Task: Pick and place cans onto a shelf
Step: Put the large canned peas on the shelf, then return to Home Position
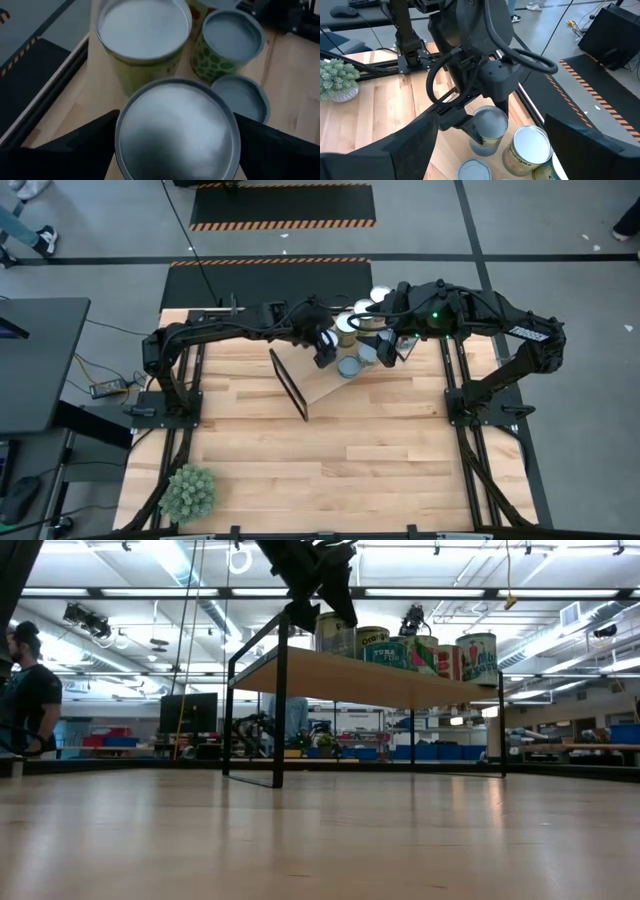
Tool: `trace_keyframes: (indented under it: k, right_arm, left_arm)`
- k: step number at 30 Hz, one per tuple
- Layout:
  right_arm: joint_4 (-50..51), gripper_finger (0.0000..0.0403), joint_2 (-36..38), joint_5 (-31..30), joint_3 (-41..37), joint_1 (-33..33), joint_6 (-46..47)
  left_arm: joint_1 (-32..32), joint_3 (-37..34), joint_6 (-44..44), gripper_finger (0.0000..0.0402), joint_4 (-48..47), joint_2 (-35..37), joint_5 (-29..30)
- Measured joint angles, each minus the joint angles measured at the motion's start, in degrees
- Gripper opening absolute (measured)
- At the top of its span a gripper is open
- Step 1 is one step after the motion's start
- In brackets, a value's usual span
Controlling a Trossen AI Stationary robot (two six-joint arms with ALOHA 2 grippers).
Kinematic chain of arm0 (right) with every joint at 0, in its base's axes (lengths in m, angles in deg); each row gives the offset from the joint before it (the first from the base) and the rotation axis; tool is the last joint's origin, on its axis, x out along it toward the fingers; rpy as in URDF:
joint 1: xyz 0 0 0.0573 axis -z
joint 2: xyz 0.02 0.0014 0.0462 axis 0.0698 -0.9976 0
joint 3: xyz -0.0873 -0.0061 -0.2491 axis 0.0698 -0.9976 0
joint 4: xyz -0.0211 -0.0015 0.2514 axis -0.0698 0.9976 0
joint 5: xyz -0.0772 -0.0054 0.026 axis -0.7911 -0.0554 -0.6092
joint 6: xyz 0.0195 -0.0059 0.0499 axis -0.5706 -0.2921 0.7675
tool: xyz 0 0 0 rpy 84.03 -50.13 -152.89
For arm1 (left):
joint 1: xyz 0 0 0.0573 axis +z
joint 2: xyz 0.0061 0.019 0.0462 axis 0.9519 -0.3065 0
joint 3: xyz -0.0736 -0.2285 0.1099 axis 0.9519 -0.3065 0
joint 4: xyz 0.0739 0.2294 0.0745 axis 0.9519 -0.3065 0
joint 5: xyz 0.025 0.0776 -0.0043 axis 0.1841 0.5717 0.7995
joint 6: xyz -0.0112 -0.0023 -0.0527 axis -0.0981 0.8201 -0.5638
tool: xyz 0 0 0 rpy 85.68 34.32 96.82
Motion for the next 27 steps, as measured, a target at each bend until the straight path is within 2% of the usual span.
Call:
trace_keyframes:
  k: [5,9,18,23,27]
  right_arm:
    - [0.04,0.0372,0.0,0.01,0.0,0.01,-0.03]
    - [0.24,0.0372,0.0,0.01,0.0,0.01,-0.03]
    - [0.46,0.0372,0.0,0.01,0.0,0.0,-0.26]
    - [1.89,0.0372,0.06,0.01,0.0,0.01,-0.24]
    - [6.78,0.0372,0.48,0.01,-0.04,-0.42,0.73]
  left_arm:
    - [-0.13,0.0,1.61,0.0358,2.43,0.0,2.99]
    - [-0.15,0.18,2.41,0.0358,4.4,0.04,3.07]
    - [-0.13,6.54,6.78,0.0358,4.38,0.17,5.12]
    - [-0.22,12.72,6.13,0.0358,-0.75,0.17,4.93]
    - [-1.39,17.43,5.36,0.0352,-6.56,0.4,5.33]
